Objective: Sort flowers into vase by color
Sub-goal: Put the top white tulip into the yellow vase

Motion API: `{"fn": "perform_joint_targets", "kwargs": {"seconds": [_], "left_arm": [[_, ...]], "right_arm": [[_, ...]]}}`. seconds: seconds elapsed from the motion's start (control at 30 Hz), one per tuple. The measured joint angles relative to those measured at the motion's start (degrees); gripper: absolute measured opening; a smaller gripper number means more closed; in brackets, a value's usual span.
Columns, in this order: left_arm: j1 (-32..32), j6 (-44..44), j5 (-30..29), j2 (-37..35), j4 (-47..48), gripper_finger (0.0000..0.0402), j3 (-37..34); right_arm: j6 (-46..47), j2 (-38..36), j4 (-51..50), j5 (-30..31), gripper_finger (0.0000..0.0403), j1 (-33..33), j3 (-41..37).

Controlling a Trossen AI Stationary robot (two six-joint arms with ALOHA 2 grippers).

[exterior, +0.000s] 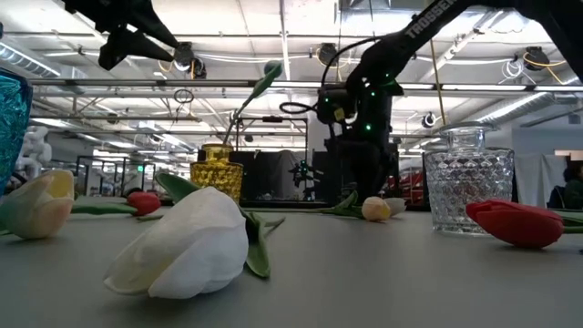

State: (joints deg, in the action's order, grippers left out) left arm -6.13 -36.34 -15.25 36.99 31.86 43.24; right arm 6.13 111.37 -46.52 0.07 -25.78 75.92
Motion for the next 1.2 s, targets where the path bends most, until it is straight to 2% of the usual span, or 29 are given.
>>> {"fn": "perform_joint_targets", "kwargs": {"seconds": [0.5, 1.2], "left_arm": [[0.0, -0.7, 0.0, 0.0, 0.2, 0.0137, 0.0], [0.0, -0.8, 0.0, 0.0, 0.2, 0.0137, 0.0]], "right_arm": [[-2.3, 0.4, -1.6, -0.2, 0.0167, 0.4, 0.0], [-0.8, 0.4, -3.2, -0.2, 0.0040, 0.4, 0.0]]}}
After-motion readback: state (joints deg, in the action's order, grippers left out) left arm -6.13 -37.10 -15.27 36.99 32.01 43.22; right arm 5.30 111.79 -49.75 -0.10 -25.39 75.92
